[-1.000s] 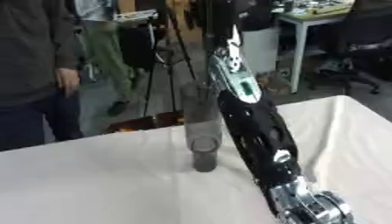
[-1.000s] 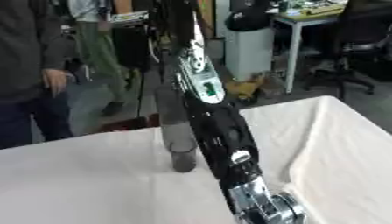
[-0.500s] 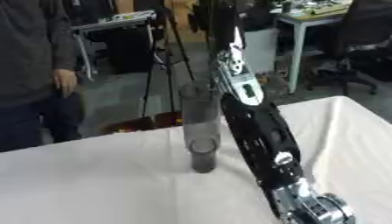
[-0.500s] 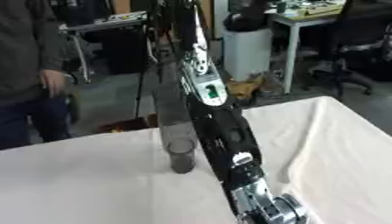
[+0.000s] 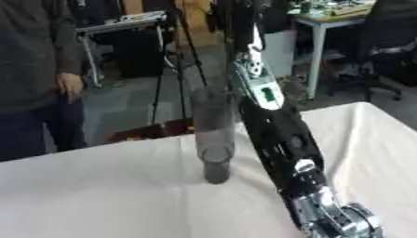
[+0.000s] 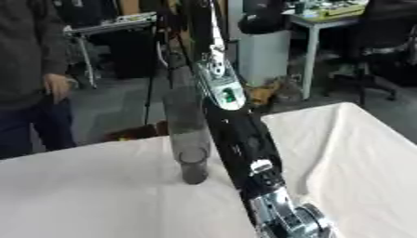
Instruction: Arrange flowers into the vase.
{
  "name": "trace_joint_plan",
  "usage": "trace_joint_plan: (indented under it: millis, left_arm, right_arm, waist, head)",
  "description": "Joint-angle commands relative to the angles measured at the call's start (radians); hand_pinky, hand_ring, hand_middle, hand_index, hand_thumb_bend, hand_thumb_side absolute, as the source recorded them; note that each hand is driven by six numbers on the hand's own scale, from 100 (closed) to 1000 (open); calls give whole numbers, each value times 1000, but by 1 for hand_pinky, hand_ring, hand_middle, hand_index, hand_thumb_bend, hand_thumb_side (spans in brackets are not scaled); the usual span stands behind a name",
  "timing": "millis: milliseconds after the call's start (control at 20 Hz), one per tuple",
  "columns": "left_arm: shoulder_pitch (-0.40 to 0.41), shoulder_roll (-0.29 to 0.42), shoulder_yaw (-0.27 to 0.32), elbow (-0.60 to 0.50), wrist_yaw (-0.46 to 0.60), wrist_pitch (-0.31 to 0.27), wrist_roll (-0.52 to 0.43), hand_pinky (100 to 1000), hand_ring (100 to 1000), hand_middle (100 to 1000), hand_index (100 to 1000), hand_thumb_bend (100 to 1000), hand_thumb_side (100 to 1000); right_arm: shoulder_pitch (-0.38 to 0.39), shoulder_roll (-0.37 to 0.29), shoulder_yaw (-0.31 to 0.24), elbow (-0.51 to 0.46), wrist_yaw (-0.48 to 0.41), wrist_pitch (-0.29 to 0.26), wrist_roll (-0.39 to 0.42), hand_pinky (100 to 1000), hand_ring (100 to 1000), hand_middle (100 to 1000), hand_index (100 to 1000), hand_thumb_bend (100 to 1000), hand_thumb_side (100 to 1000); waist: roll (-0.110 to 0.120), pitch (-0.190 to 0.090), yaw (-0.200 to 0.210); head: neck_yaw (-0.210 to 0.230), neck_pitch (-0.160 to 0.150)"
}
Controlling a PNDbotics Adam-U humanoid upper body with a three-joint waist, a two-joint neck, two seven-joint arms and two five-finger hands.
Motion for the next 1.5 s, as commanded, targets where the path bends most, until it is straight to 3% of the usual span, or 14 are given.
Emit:
trace_joint_plan:
  millis: [50, 450, 1500]
  left_arm:
    - [-10, 12, 3, -13, 0, -2, -3, 547, 744, 650, 648, 350, 1000]
    - [-10, 17, 3, -14, -1, -2, -4, 548, 744, 650, 648, 350, 1000]
    - [-8, 11, 0, -14, 2, -2, -9, 550, 739, 649, 648, 348, 1000]
  right_arm:
    - [-45, -35, 0, -6, 14, -18, -14, 100, 100, 100, 100, 100, 1000]
    - [-65, -47, 5, 2, 26, -42, -42, 100, 100, 100, 100, 100, 1000]
    - [-36, -34, -12, 1, 37, -20, -42, 100, 100, 100, 100, 100, 1000]
  waist:
    - [-5, -5, 9]
    - [-11, -4, 25]
    - [-2, 5, 38]
  head:
    - [-8, -21]
    - [-19, -32]
    - [-17, -31]
